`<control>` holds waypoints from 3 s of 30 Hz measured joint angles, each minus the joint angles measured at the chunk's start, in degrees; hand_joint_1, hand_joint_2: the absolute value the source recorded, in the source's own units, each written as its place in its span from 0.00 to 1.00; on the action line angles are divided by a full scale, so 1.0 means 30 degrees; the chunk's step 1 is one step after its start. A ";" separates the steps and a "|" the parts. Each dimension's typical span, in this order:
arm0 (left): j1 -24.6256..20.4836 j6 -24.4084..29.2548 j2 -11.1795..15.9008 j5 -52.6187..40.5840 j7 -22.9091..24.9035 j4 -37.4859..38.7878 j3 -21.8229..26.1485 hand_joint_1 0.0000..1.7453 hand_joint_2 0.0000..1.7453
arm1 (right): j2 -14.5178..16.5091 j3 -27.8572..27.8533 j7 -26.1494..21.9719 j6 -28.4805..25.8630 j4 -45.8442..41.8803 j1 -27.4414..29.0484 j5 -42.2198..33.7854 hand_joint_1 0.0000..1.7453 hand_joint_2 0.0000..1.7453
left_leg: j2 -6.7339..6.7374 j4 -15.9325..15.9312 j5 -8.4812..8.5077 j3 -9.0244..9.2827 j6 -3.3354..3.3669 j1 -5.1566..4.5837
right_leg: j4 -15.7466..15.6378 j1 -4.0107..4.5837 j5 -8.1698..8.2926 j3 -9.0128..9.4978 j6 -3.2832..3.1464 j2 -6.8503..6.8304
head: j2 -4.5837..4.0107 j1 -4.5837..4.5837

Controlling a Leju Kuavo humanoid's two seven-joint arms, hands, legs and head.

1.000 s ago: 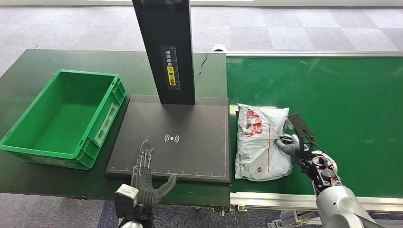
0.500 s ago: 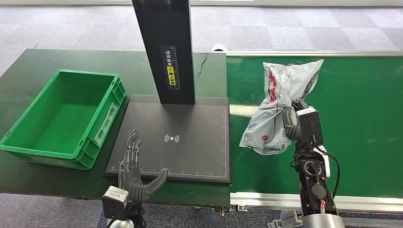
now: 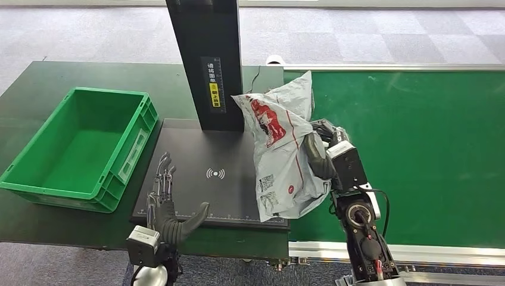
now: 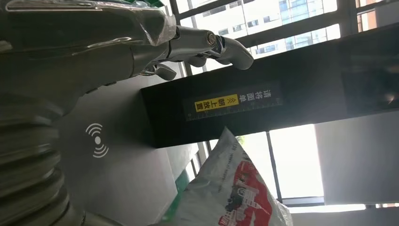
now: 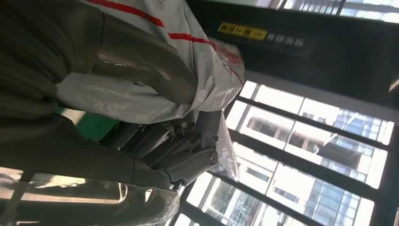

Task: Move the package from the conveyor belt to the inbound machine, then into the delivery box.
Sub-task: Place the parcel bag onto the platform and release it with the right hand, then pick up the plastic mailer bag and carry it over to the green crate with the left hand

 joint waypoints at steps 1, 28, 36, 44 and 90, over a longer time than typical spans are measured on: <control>-0.0029 0.0102 0.0000 -0.0027 -0.0004 -0.0018 0.0057 0.00 1.00 | 0.0264 0.0335 0.0024 0.0171 0.0178 -0.0141 -0.0154 1.00 1.00 | -0.0002 -0.0001 0.0000 0.0001 -0.0001 0.0004 | 0.0000 0.0004 0.0000 -0.0002 -0.0001 -0.0001 | 0.0002 -0.0002; -0.0642 0.0275 -0.0501 -0.1195 0.0958 -0.0200 0.1308 0.00 1.00 | 0.3278 0.2282 0.0173 -0.0144 0.9437 -0.2388 -0.2513 0.00 0.00 | -0.0009 0.0000 0.0016 0.0001 -0.0015 0.0027 | -0.0003 0.0026 0.0001 -0.0010 -0.0005 -0.0002 | 0.0002 0.0002; -0.0545 0.0111 -0.0597 -0.1602 0.1025 -0.0191 0.1326 0.00 1.00 | 0.3089 0.2120 0.0550 -0.0095 0.8311 -0.1512 -0.2557 0.00 0.00 | -0.0008 0.0001 0.0012 0.0002 -0.0014 0.0026 | -0.0006 0.0024 0.0001 -0.0022 -0.0005 0.0000 | 0.0000 0.0000; -0.0817 0.0186 -0.0741 -0.4071 0.1320 0.0377 0.0676 0.00 1.00 | 0.2190 0.1344 0.0913 -0.0356 0.2787 0.1081 -0.2192 0.00 0.00 | -0.0015 0.0006 0.0011 0.0001 -0.0012 0.0023 | -0.0012 0.0021 0.0001 -0.0025 -0.0004 -0.0003 | 0.0000 0.0000; -1.1735 -0.0641 -0.2567 -1.7757 0.8472 1.6377 -0.3018 0.00 1.00 | 0.1096 -0.0594 -0.2248 -0.3162 -0.7745 0.5885 0.1156 0.00 0.00 | -0.0007 0.0007 0.0013 0.0015 -0.0010 0.0022 | -0.0012 0.0020 0.0019 0.0004 -0.0013 0.0004 | 0.0000 0.0000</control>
